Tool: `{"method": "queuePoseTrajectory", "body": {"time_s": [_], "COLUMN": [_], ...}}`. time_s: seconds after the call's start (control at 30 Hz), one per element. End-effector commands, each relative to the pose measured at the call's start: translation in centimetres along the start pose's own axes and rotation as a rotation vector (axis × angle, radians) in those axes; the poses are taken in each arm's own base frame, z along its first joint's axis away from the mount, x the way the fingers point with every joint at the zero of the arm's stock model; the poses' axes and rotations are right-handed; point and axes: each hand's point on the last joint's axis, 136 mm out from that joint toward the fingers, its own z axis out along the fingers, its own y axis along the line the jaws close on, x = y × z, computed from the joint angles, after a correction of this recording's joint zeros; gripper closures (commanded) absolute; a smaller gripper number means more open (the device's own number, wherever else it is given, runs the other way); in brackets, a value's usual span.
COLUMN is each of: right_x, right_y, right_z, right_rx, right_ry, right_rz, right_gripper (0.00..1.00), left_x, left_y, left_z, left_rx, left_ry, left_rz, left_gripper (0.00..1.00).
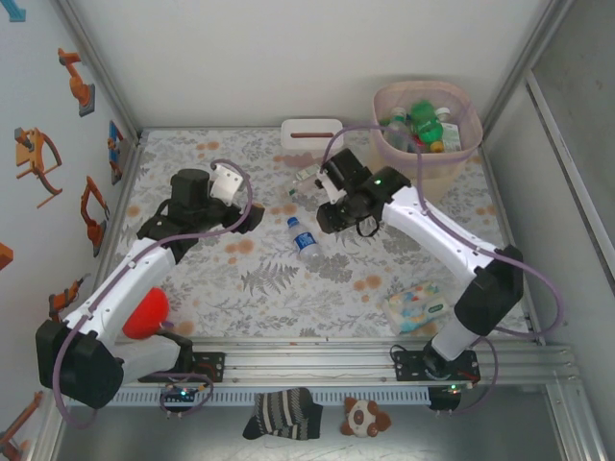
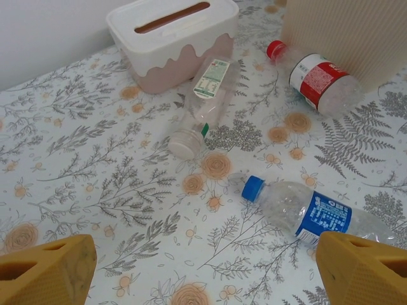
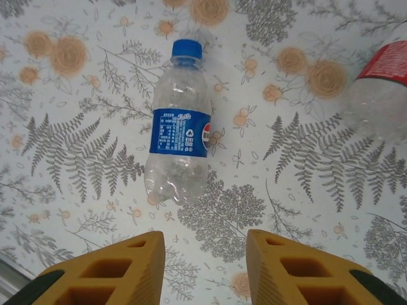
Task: Put the plastic bottles in the bin
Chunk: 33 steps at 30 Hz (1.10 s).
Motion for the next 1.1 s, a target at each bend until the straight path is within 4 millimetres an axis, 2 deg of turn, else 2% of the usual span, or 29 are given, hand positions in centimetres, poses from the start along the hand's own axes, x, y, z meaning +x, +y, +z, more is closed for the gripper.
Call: {"method": "queuePoseTrajectory", "body": {"time_s": [0.0, 0.1, 0.3, 0.63, 0.9, 1.07], "right_x": [0.3, 0.5, 0.8, 1.2, 1.1, 1.6], "right_y": [1.3, 2.2, 2.9, 3.2, 3.8, 3.6], "right_z": [2.6, 4.4, 7.9, 13.1, 15.4, 16.0], "right_rx": [0.026, 0.035, 0.038, 0.045, 0.022, 0.029], "right_ry": [0.022, 0.05, 0.112, 0.18, 0.205, 0.223], "right_rz": [-0.002, -0.026, -0.031, -0.039, -0.031, -0.034], "right_gripper": [0.52, 0.38, 0.21, 0.21, 0.26, 0.31], "left_x": [-1.6, -1.6, -1.6, -1.7, -1.8, -1.7], "left_y": [0.2, 0.3, 0.3, 0.4, 0.5, 0.4], "left_z": [-0.5, -0.5, -0.6, -0.5, -0.5, -0.5], "left_rx": [0.002, 0.001, 0.0, 0.005, 0.004, 0.005], "left_ry": [-0.042, -0.041, -0.043, -0.048, -0.052, -0.048], "left_rz": [-0.011, -0.01, -0.012, -0.027, -0.029, -0.029], "left_gripper": [0.11, 0.11, 0.11, 0.11, 0.11, 0.11]}}
